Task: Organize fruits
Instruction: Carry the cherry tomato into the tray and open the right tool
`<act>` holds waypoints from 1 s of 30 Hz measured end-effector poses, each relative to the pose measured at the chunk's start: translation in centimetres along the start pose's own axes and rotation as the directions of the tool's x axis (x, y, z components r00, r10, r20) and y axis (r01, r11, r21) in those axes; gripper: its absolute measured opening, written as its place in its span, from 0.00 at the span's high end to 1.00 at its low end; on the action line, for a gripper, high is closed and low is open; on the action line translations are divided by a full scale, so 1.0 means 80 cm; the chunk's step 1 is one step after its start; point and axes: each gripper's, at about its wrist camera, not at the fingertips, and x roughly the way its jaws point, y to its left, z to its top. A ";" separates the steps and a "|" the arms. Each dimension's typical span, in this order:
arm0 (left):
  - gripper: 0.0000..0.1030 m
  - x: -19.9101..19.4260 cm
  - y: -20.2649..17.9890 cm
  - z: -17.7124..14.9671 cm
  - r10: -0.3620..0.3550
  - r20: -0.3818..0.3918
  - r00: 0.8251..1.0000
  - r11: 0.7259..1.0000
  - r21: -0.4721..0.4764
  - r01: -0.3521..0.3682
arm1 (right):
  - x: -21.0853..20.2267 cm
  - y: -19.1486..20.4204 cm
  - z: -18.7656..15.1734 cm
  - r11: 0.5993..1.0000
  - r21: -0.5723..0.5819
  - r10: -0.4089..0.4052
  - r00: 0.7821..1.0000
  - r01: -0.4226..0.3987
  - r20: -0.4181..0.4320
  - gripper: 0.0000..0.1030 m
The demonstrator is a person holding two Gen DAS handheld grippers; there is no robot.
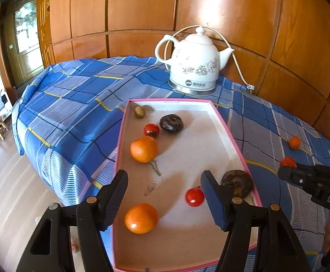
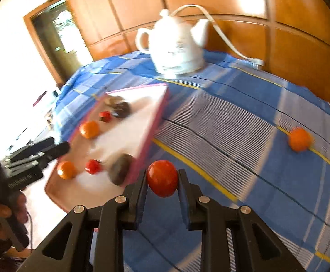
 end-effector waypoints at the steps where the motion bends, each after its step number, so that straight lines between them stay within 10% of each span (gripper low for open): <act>1: 0.34 0.000 0.004 0.000 0.008 -0.001 1.000 1.000 -0.004 -0.008 | 0.003 0.010 0.005 1.000 -0.016 0.017 1.000 -0.017 -0.003 0.75; 30: 0.35 0.016 0.043 -0.004 0.023 -0.024 0.999 0.995 -0.101 -0.025 | 0.138 0.067 0.054 0.990 -0.139 -0.017 0.988 -0.005 -0.157 0.73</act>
